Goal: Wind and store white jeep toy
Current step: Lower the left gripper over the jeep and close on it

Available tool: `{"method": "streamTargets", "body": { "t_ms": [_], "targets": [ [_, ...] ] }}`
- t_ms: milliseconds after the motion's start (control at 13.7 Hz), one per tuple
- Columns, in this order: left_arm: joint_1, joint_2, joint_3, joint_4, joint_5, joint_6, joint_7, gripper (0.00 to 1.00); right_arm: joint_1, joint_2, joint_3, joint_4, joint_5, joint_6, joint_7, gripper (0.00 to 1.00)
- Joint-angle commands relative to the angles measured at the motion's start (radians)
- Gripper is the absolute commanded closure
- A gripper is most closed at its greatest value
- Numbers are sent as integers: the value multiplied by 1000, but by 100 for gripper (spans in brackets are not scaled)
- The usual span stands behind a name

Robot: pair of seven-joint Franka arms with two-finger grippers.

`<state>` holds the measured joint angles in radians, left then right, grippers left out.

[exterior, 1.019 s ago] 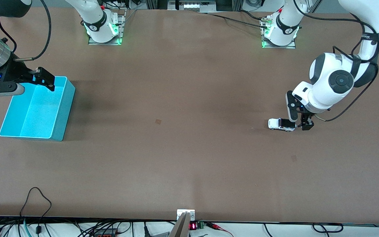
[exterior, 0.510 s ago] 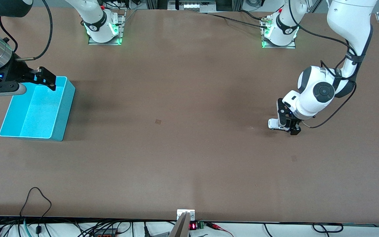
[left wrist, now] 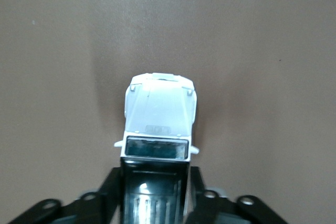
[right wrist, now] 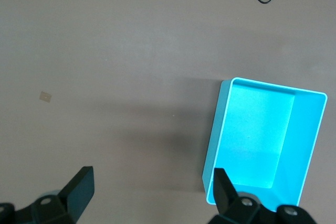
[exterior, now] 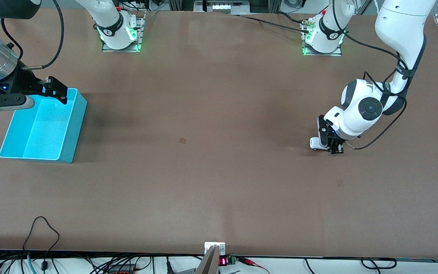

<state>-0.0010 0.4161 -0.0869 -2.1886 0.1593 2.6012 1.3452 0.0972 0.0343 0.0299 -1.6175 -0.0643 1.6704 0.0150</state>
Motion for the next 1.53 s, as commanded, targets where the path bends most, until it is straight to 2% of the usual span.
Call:
{"method": "streamTargets", "body": {
  "t_ms": [0,582,1456],
  "targets": [
    [13,-3,-5,1,19,-21,3,85,6,-8,1,-1,-18,-11,3,0],
    [41,33,-2,6,17,-87,-6,86,7,-8,1,-1,-18,-12,3,0],
    [305,75,-1,29,19,-90,314,86,7,-8,1,-1,-18,-12,3,0]
  ]
}}
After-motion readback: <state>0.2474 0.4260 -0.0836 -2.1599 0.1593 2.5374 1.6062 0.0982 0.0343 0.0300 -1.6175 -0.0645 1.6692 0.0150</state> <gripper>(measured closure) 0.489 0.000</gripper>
